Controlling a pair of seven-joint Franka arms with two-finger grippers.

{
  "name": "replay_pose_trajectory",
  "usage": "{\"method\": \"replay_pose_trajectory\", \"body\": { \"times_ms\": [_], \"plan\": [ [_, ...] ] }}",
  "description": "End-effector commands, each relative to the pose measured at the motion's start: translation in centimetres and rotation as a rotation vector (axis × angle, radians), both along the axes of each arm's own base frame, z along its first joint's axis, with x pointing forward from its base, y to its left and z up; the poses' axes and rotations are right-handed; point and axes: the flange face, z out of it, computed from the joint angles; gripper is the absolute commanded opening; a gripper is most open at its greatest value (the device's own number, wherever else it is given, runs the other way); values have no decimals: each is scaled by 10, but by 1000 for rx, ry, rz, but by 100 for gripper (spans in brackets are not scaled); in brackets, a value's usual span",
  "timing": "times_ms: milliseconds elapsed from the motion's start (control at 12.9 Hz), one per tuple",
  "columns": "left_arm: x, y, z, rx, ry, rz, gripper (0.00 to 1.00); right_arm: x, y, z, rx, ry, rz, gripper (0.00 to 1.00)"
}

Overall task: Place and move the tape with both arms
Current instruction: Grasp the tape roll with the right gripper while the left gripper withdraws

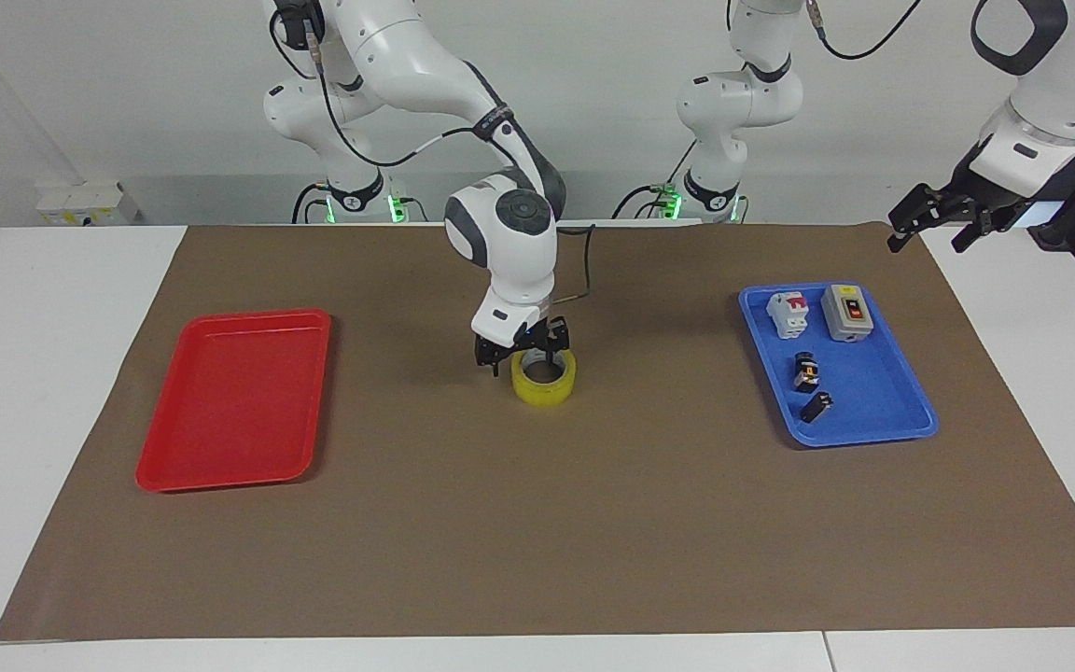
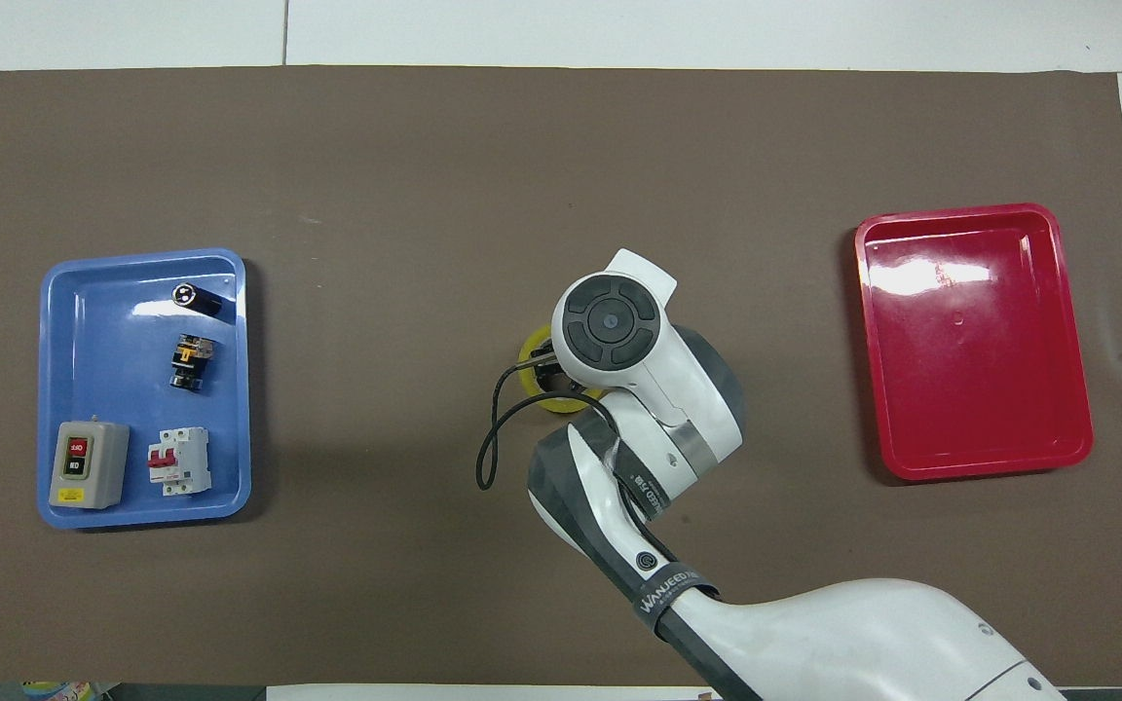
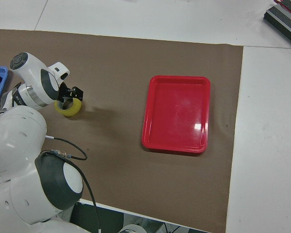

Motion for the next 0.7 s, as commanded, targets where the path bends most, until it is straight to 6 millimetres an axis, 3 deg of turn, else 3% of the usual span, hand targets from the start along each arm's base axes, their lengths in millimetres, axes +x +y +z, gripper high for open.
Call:
{"method": "replay_pose_trajectory", "body": {
  "times_ms": [0, 155, 232, 309, 464, 541, 619],
  "plan": [
    [-8, -7, 1, -16, 12, -24, 100, -12, -15, -7, 6, -28, -17, 100],
    [-3, -14, 2, -12, -8, -44, 100, -17, -17, -13, 11, -33, -14, 85],
    [-1, -35, 5, -4, -10, -78, 100, -18, -17, -15, 9, -29, -15, 77],
    [1, -39, 8, 14, -18, -80, 100, -18, -18, -14, 10, -30, -15, 62],
    [2, -36, 8, 1, -18, -4, 100, -17, -19, -13, 9, -31, -19, 11],
    [2, -35, 9, -5, -19, 29, 100, -16, -18, -11, 3, -24, -17, 0],
    [1, -30, 10, -10, -14, 41, 100, -11, -20, -4, -11, -13, -20, 0]
  ]
}}
